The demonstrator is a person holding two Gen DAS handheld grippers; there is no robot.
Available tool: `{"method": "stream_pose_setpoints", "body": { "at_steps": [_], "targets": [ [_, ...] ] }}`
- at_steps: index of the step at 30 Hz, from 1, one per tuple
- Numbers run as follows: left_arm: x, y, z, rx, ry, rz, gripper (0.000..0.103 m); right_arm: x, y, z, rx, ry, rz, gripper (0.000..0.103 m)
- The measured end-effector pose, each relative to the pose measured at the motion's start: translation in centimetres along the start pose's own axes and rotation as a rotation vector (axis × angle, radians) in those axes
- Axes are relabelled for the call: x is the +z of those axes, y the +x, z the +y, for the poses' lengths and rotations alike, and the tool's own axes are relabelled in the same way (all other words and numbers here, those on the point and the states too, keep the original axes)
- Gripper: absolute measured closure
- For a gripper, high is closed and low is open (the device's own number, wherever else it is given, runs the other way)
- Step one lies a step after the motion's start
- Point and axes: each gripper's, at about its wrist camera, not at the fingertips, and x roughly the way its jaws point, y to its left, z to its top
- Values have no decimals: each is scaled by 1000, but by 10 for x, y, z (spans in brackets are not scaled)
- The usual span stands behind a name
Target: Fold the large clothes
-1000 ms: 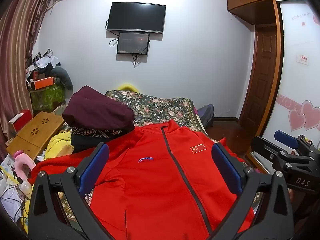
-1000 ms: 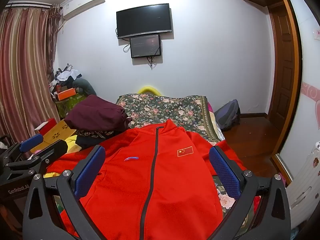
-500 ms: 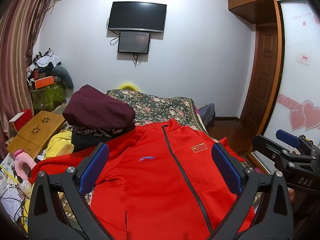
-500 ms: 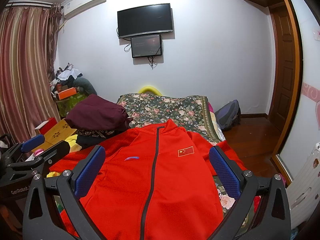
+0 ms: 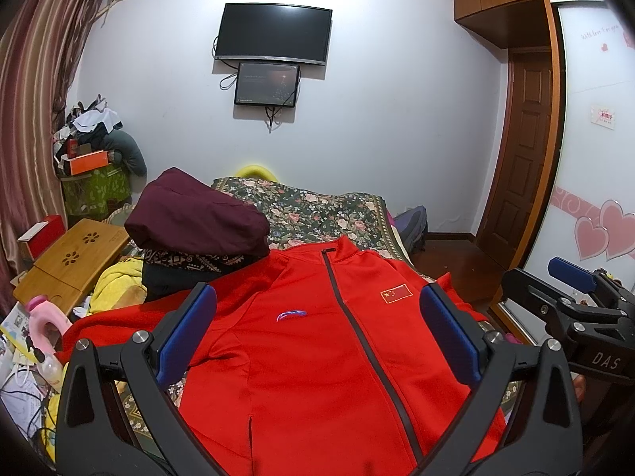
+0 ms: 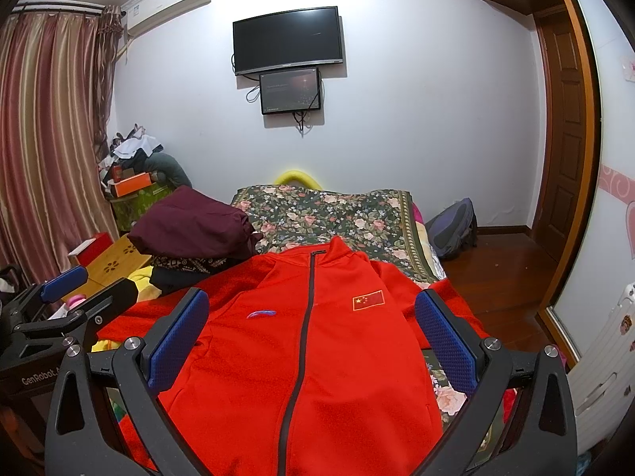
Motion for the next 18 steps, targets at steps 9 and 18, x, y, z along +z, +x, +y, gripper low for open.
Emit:
{"method": "stream_pose_setpoints", "body": {
  "at_steps": [9, 18],
  "targets": [
    [-3, 5, 3, 2, -9, 0, 0, 1, 3, -3, -4, 1, 6, 0],
    [4, 17, 31, 59, -42, -29, 0, 3, 19, -6, -17, 1, 33, 0]
  ]
}}
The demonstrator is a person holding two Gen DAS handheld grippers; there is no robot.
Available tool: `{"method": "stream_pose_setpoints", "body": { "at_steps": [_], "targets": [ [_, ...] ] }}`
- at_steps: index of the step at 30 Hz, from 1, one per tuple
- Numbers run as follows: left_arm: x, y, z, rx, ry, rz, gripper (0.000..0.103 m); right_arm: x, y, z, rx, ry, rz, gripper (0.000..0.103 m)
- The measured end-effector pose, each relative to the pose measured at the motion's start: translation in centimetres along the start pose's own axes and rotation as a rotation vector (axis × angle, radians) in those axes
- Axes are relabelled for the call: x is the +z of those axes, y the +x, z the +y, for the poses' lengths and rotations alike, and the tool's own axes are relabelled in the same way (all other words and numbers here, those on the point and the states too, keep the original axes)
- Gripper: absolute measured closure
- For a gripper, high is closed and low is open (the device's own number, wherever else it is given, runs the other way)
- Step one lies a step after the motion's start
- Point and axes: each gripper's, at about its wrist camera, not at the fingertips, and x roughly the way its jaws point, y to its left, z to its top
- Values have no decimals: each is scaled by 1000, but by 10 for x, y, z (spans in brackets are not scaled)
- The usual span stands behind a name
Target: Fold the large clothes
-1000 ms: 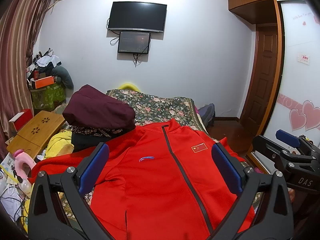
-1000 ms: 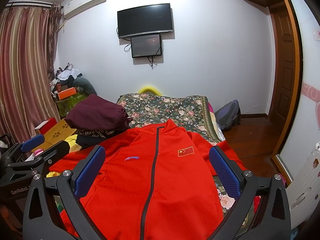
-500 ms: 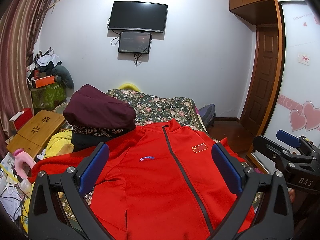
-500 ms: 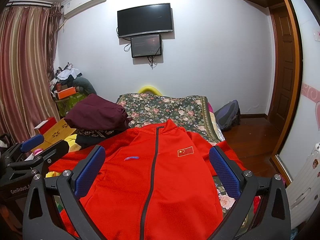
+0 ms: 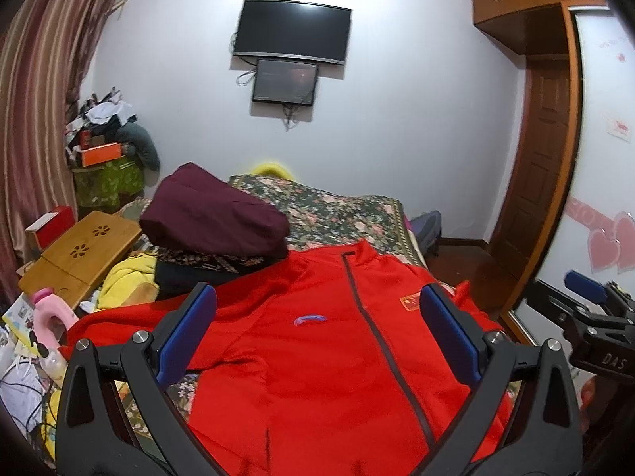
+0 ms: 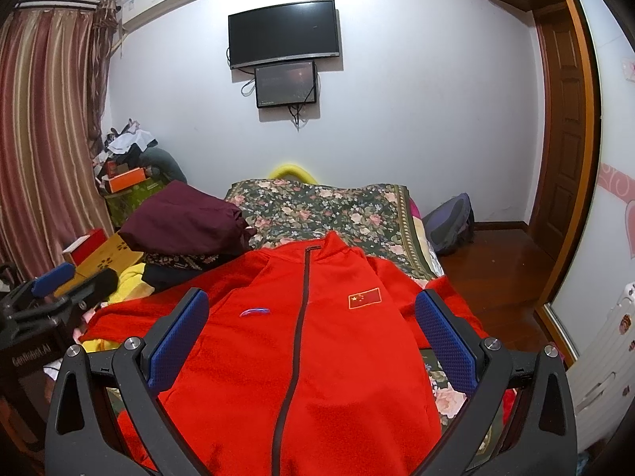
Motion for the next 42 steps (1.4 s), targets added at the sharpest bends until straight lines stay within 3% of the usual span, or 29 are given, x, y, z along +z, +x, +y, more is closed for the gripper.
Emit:
{"method": "stream_pose_setpoints", "body": {
  "at_steps": [4, 10, 15, 21, 24, 28, 30, 35, 42],
  "targets": [
    [6, 11, 29, 83, -25, 6, 0, 2, 10, -1, -12, -4, 15, 0],
    [7, 36, 98, 278, -98, -9, 0, 5, 29, -5, -34, -7, 43, 0],
    [-12, 65, 172, 375, -227, 87, 0, 5, 50, -6, -57, -10, 79, 0],
    [-61, 95, 267, 457, -449, 235, 0, 4, 71, -5, -78, -17, 138, 0],
    [-89, 108, 302, 472, -545, 311, 1, 1, 81, -4, -82, -19, 173, 0],
    [-127, 126, 344, 417, -704, 410, 16, -3, 91, -1, -88, -32, 216, 0],
    [-143, 134, 356, 382, -787, 439, 18, -4, 97, 1, -92, -40, 235, 0],
    [-183, 159, 383, 301, -952, 490, 36, -7, 108, 4, -99, -51, 270, 0],
    [-198, 166, 398, 332, -1034, 463, 46, -8, 124, 5, -102, -61, 302, 0]
  ]
}}
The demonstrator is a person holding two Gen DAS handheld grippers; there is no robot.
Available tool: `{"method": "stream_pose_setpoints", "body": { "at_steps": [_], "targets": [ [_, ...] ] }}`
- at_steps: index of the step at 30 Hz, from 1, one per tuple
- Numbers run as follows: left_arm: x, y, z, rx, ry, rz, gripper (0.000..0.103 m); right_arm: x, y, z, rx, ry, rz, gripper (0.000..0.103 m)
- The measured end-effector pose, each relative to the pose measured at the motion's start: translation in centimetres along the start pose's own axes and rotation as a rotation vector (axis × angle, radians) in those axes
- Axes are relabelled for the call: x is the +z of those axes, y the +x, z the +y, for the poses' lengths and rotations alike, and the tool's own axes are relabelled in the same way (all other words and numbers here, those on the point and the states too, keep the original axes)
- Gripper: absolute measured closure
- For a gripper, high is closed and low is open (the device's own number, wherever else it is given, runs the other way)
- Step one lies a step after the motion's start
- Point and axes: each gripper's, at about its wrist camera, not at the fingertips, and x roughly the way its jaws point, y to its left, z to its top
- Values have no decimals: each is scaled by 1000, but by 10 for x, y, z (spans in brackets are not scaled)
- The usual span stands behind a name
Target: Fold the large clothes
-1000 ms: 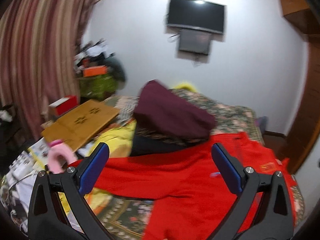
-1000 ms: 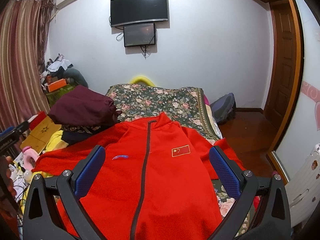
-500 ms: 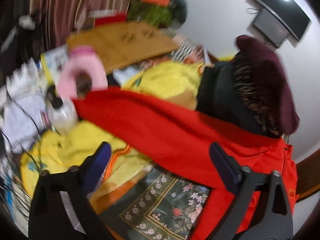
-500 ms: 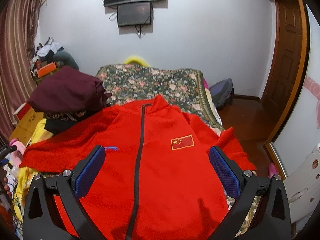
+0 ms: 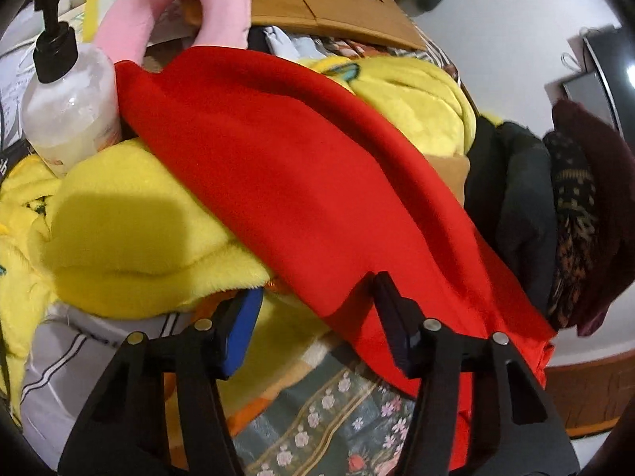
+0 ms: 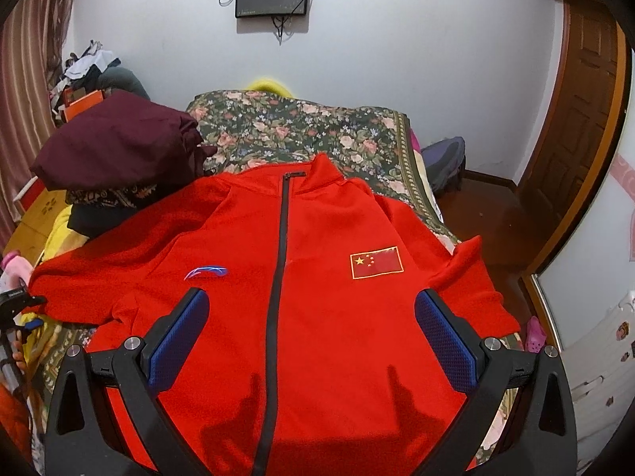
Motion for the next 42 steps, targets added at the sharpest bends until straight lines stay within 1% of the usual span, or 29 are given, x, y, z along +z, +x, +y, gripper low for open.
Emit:
{"method": "stream_pose_setpoints", "body": {
  "at_steps": [3, 4, 7, 10, 13, 16, 19, 22, 26, 27, 28, 29, 31, 33, 35, 38, 40, 42],
  "targets": [
    [2, -4, 3, -18, -33, -8, 48, 1, 3, 1, 1, -7, 11, 0],
    [2, -7, 3, -20, -39, -14, 50, 0, 3, 2, 0, -10, 13, 0],
    [3, -13, 2, -31, -38, -24, 52, 0, 4, 4, 1, -15, 15, 0],
    [5, -15, 4, -22, -50, -6, 63, -2, 3, 3, 8, -15, 19, 0],
    [2, -20, 0, -68, -59, 16, 63, -3, 0, 4, 10, -16, 16, 0],
    [-4, -25, -9, -79, -33, 26, 63, -5, -3, 4, 19, -9, 11, 0],
    [-3, -35, -12, -47, -12, -17, 63, -7, -5, 4, 24, -6, 10, 0],
    [8, -42, -6, -28, -23, -52, 63, -8, -6, 5, 18, -17, 9, 0],
    [26, -30, 4, 18, -18, -40, 64, -8, -3, 3, 9, -9, 19, 0],
    [28, -26, 3, 26, -19, -37, 66, -8, -3, 2, 9, -4, 20, 0],
    [31, -22, 4, 38, -16, -33, 78, -8, -3, 2, 8, 2, 21, 0],
    [32, -21, 2, 56, -4, -36, 88, -7, -2, 2, 7, 5, 21, 0],
    [31, -24, -11, 117, 63, -77, 98, -8, -4, 1, 3, 4, 18, 0],
    [29, -33, -26, 150, 135, -123, 101, -9, -5, 1, -3, -3, 16, 0],
    [27, -44, -45, 154, 204, -167, 103, -8, -4, 1, -3, -5, 15, 0],
    [22, -67, -78, 92, 281, -218, 103, -8, -4, 0, 4, -6, 13, 0],
    [14, -87, -107, 18, 343, -249, 103, -7, -6, 0, 6, -11, 2, 0],
    [3, -103, -136, -38, 408, -277, 103, -6, -8, -2, 11, -12, -8, 0]
  ]
}}
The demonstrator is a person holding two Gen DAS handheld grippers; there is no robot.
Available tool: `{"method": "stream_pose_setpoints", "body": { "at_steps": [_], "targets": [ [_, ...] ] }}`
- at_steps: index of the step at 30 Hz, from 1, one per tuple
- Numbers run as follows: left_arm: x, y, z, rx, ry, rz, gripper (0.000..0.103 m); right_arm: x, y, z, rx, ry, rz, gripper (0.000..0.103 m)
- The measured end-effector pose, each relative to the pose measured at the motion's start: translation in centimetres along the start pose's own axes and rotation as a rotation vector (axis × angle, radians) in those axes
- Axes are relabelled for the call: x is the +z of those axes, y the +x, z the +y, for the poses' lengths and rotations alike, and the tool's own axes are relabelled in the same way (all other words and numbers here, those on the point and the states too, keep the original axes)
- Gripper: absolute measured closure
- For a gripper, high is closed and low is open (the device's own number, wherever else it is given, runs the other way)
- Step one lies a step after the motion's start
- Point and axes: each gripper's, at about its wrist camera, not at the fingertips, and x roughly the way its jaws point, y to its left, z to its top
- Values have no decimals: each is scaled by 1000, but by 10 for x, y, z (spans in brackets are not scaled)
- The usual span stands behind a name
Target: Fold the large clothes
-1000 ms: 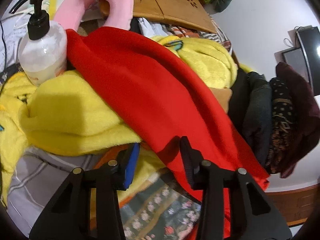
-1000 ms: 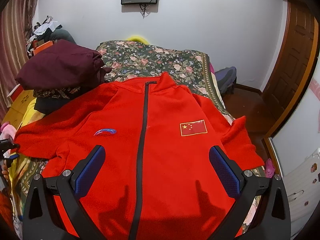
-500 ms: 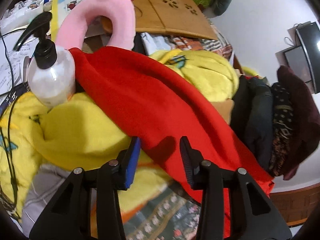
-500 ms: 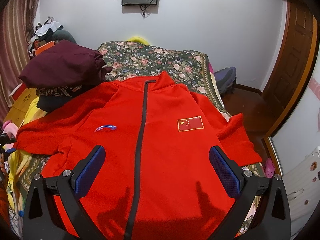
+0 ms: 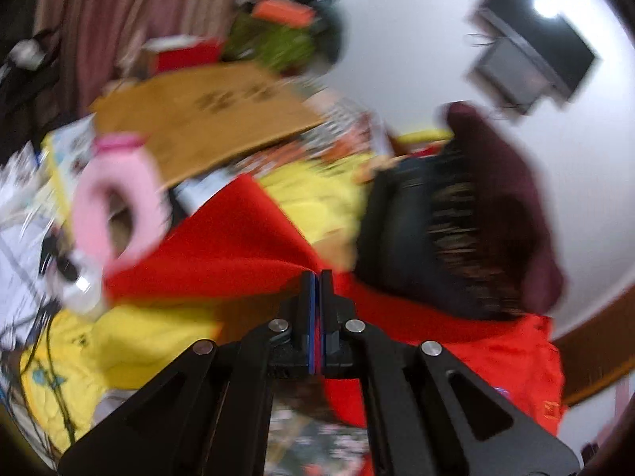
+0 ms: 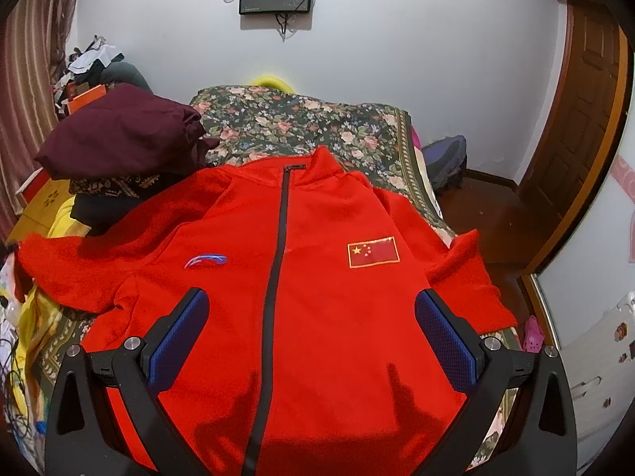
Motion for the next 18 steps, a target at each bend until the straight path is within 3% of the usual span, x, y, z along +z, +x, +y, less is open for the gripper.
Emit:
{"method": "stream_pose_setpoints", "body": {
  "at_steps": [6, 10, 14, 18],
  "targets": [
    [-6, -43, -108, -200, 211, -72, 103, 1, -2, -7, 24, 9, -21, 0],
    [-25, -51, -173, -327, 325, -63, 103, 1, -4, -14, 45, 16, -36, 0],
    [-53, -46, -231, -374, 454, -38, 103, -1, -8, -23, 63, 27, -53, 0],
    [-89, -31, -273, -408, 539, 55, 103, -5, -12, -34, 73, 47, -61, 0]
  ]
}}
